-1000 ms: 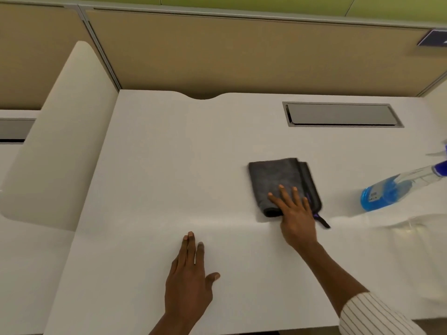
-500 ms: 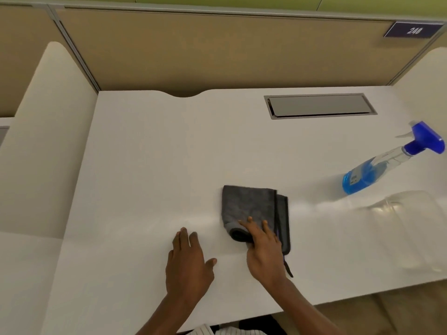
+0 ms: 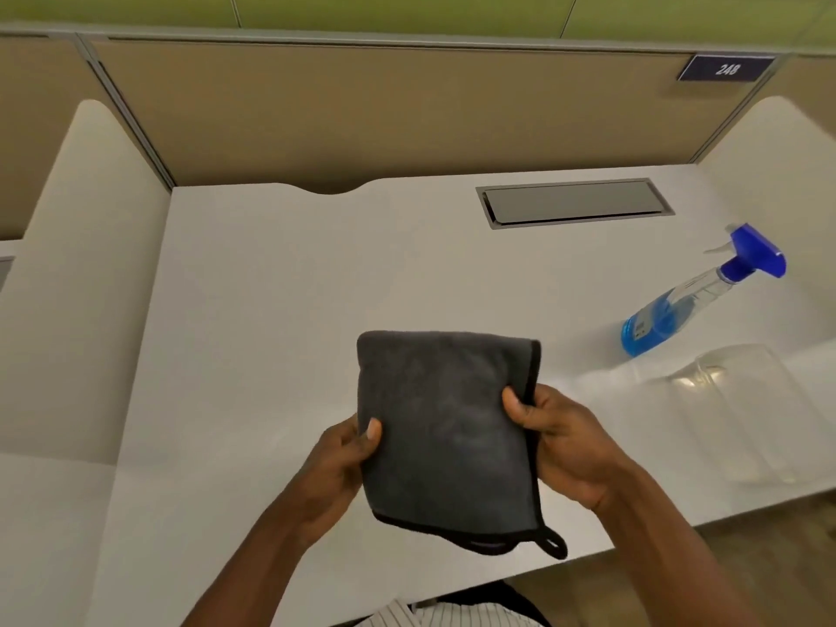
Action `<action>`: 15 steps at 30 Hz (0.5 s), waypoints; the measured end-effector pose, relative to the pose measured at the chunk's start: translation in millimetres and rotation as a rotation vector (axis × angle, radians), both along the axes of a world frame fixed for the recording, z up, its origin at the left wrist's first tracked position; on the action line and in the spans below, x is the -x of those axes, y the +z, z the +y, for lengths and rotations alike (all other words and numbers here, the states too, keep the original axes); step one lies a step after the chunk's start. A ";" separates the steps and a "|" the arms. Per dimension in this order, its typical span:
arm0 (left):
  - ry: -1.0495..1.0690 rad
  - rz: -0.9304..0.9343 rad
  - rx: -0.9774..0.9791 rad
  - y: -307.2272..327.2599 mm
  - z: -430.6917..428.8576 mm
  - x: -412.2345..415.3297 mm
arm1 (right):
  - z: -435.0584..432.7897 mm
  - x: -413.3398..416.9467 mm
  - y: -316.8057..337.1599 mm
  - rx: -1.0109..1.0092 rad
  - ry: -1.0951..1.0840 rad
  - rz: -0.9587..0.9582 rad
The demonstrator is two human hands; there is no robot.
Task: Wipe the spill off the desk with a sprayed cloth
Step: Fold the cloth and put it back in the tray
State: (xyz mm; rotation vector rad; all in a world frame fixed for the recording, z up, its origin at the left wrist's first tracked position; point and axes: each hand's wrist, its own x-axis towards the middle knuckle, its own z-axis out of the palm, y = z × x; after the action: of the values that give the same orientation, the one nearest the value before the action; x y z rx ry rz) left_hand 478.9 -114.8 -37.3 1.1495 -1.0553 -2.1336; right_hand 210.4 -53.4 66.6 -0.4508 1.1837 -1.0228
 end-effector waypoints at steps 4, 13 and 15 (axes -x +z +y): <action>0.009 0.089 -0.015 17.9 -5.0 19.7 | -7.3 14.2 5.7 -0.006 -0.020 0.010; -0.021 -0.087 0.032 31.6 -9.7 19.9 | 6.8 36.5 -10.0 -0.008 0.159 0.371; -0.068 -0.097 0.042 30.7 -8.6 18.9 | 13.1 40.4 -12.3 0.023 0.176 0.444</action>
State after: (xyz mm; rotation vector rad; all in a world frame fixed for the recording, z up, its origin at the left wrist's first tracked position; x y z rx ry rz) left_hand 460.0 -123.4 -6.6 1.2238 -1.1922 -2.1155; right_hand 170.0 -40.3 54.3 -0.8153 1.4950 -0.8047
